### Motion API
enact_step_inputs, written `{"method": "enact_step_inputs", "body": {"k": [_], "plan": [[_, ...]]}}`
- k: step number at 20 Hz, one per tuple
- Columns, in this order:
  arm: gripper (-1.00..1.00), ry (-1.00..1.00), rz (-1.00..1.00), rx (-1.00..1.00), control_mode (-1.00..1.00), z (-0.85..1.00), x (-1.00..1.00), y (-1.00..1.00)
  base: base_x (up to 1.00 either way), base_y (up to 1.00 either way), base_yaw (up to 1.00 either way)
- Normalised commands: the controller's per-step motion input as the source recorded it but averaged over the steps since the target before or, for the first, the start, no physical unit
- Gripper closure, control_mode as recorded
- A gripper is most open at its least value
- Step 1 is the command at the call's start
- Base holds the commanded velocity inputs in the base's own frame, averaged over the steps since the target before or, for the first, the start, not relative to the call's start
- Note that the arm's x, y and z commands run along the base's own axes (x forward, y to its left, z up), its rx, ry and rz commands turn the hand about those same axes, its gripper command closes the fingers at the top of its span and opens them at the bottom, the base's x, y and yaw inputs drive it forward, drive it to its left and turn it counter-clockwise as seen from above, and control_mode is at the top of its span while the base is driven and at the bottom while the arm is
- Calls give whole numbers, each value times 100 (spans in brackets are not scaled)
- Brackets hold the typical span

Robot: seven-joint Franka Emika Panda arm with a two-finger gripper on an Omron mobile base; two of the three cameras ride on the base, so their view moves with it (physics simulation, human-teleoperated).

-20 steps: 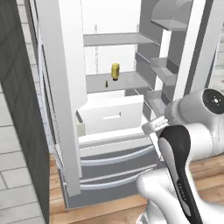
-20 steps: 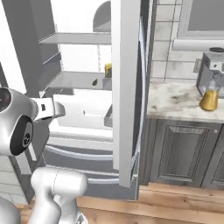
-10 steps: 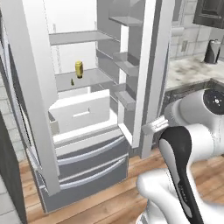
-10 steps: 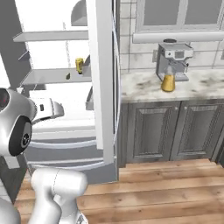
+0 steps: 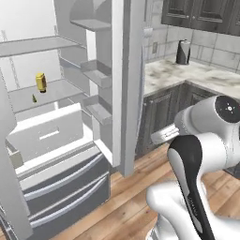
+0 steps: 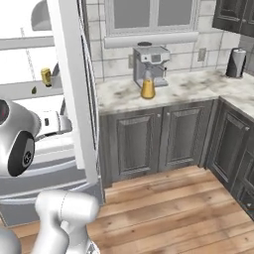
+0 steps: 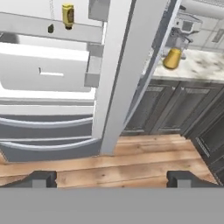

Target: Move the lemon wedge and mustard from the top shelf to the second highest shelf to make space. Then, place the pitcher from the counter on the cleared top shelf.

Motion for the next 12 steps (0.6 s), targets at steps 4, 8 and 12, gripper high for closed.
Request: {"method": "enact_step_inputs", "body": {"k": [4,8,12], "plan": [[-100,0,0,0,100,0,0,0,44,-77,-19],[-100,0,0,0,100,0,0,0,47,-86,-19],[-100,0,0,0,100,0,0,0,68,-70,-4]]}}
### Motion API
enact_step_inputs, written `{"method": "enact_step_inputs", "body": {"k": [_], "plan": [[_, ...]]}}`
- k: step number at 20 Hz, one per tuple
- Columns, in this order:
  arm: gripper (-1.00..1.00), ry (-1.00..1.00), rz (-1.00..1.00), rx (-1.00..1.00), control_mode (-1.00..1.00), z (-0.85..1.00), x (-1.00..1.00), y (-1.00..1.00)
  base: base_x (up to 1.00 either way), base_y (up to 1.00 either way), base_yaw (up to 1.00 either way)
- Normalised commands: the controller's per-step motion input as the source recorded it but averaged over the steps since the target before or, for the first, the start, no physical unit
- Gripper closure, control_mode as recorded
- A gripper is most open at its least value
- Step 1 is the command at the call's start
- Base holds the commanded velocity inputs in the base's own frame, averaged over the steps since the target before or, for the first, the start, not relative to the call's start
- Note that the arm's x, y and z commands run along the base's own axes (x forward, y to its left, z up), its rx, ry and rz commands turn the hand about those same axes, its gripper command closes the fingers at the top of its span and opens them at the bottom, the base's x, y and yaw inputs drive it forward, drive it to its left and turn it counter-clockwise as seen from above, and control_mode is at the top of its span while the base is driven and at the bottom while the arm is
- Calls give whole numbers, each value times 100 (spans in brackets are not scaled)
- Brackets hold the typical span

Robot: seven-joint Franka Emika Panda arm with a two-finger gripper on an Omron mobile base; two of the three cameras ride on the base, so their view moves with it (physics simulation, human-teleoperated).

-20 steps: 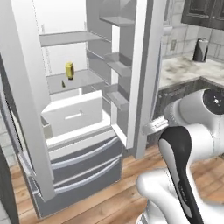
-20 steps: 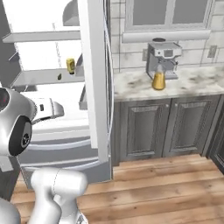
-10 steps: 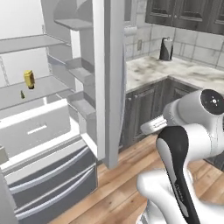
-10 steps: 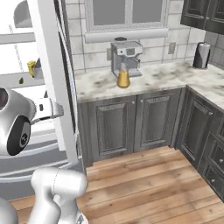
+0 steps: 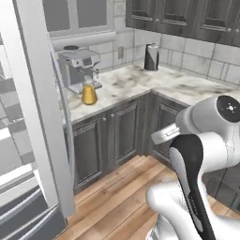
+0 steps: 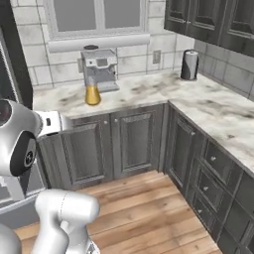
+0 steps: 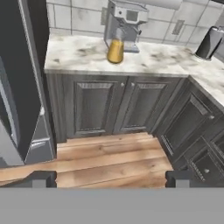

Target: Move the lemon wedge and mustard from the top shelf to the second highest shelf to make space. Then, place the pitcher from the counter on the cleared top shelf.

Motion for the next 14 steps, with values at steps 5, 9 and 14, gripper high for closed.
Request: {"method": "enact_step_inputs", "body": {"k": [5,9,14], "plan": [[-100,0,0,0,100,0,0,0,88,-37,23],[-100,0,0,0,100,0,0,0,86,-33,43],[-100,0,0,0,100,0,0,0,72,-24,45]]}}
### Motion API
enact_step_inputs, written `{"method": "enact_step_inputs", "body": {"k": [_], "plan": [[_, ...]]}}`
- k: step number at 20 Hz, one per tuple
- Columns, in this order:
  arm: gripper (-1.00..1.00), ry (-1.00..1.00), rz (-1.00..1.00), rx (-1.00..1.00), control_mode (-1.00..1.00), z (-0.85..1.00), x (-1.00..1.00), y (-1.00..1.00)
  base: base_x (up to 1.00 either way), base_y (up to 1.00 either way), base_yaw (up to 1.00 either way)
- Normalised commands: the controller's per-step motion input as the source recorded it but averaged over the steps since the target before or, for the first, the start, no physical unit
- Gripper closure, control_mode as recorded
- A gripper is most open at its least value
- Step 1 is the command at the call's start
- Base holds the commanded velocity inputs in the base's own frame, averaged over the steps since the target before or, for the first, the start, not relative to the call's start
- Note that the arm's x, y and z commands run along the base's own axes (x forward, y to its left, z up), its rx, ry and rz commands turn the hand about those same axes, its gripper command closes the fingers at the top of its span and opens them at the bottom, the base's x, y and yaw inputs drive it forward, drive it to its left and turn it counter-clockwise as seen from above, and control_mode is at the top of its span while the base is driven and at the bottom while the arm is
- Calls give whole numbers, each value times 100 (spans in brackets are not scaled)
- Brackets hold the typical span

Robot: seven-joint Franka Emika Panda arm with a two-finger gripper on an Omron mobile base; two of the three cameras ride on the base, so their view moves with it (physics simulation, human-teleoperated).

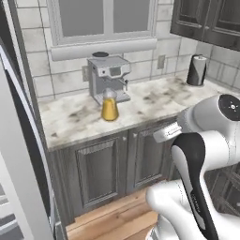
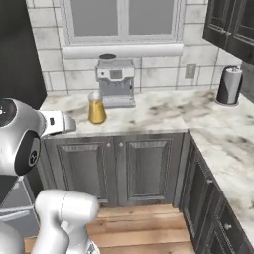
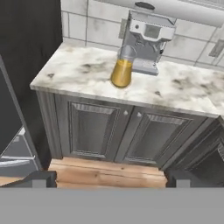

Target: Move the lemon wedge and mustard from the top shelf to the second highest shelf to make space. Then, place the pitcher from the counter on the cleared top shelf.

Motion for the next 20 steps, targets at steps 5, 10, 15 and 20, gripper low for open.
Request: {"method": "enact_step_inputs", "body": {"k": [5,10,15,20], "plan": [[-100,0,0,0,100,0,0,0,66,-24,34],[-100,0,0,0,100,0,0,0,67,-25,19],[-100,0,0,0,100,0,0,0,65,-17,13],[-100,0,0,0,100,0,0,0,49,-16,12]]}}
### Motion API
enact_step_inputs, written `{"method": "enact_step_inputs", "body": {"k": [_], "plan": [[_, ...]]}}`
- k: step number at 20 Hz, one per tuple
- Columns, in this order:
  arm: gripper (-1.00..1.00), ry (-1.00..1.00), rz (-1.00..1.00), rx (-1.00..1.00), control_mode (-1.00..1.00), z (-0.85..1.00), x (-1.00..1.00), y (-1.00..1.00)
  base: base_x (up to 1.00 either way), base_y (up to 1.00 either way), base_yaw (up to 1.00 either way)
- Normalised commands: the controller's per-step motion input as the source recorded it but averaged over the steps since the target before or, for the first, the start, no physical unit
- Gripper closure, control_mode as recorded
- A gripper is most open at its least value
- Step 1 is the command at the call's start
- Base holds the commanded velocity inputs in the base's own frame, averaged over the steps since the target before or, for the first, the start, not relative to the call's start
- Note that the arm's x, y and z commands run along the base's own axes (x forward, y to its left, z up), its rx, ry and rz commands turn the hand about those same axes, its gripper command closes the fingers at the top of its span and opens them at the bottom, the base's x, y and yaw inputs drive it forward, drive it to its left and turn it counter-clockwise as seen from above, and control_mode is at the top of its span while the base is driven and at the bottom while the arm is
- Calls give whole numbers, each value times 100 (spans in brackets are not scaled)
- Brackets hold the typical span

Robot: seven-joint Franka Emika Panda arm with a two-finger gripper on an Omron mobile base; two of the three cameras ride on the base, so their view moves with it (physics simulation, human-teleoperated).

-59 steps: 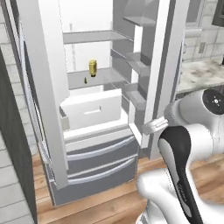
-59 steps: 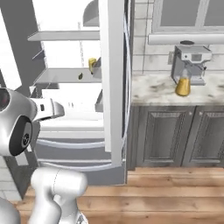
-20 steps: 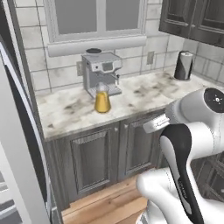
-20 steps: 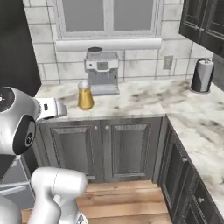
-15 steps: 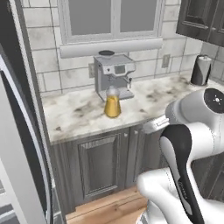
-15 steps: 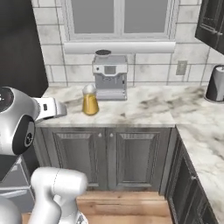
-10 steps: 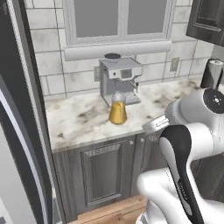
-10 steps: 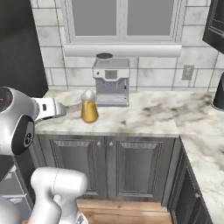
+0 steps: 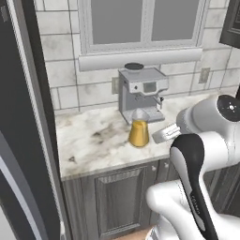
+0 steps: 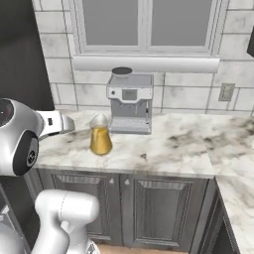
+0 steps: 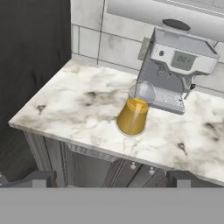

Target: Move the lemon wedge and mustard from the top shelf to the second highest shelf to make space. Then, place the pitcher from the counter on the cleared top shelf.

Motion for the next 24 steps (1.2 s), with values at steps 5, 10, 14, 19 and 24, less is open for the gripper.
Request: {"method": "enact_step_inputs", "body": {"k": [5,10,14,19,24], "plan": [[-100,0,0,0,100,0,0,0,47,-10,4],[-100,-1,0,0,-100,-5,3,-4,20,-14,0],[-100,0,-3,4,-100,-22,4,-28,0,0,0],[-100,6,-13,15,-100,-31,19,-43,0,0,0],[-100,13,-20,12,-100,-26,40,-7,0,0,0]]}}
